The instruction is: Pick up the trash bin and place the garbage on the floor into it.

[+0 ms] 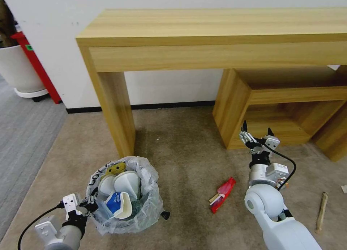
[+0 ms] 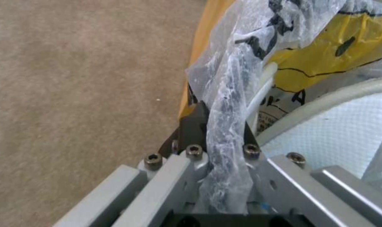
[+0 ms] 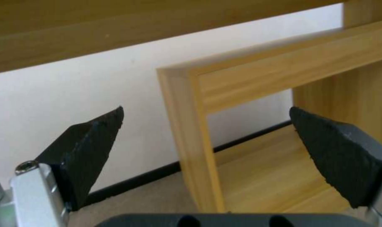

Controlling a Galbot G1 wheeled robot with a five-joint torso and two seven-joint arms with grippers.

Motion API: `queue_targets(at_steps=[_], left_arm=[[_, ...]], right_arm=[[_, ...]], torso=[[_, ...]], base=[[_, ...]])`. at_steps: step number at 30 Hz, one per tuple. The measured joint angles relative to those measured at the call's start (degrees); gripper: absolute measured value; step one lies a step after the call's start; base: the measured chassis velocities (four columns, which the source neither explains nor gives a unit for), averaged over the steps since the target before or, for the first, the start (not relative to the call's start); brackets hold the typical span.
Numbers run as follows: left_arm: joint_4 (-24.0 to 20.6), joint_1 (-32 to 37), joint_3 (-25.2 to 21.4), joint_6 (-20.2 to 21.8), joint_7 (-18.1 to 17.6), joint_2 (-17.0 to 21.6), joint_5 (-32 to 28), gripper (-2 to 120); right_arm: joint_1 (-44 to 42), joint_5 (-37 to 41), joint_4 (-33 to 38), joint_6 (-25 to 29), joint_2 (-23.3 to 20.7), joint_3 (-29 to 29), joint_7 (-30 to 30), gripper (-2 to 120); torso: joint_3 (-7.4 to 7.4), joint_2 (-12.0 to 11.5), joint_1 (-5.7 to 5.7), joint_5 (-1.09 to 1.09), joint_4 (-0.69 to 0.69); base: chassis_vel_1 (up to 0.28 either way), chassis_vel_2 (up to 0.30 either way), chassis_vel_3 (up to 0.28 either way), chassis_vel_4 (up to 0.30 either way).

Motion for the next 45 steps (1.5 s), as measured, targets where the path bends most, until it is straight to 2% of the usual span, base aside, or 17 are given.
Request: queue_targets(at_steps=[37,45], left_arm=[[1.4,-1.4,0.0,-0.1,-0.4,0.0,-0.5,1],[1.4,-1.2,-0.3,-0.1,-0.6,0.2,-0.6,1]], right_arm=[[1.3,0.4,-1.8,-0.1,-0.2,-2.3,-0.1,100],[1.4,2.0,-1.5,-1.6,-1.5,-4.1,-0.1,100]], torso=[[0.0,0.0,0.0,0.0,0.01],[0.0,0.0,0.0,0.0,0.0]], base=[[-0.039,-0.039,-0.041,-0.045],[0.0,0.0,0.0,0.0]])
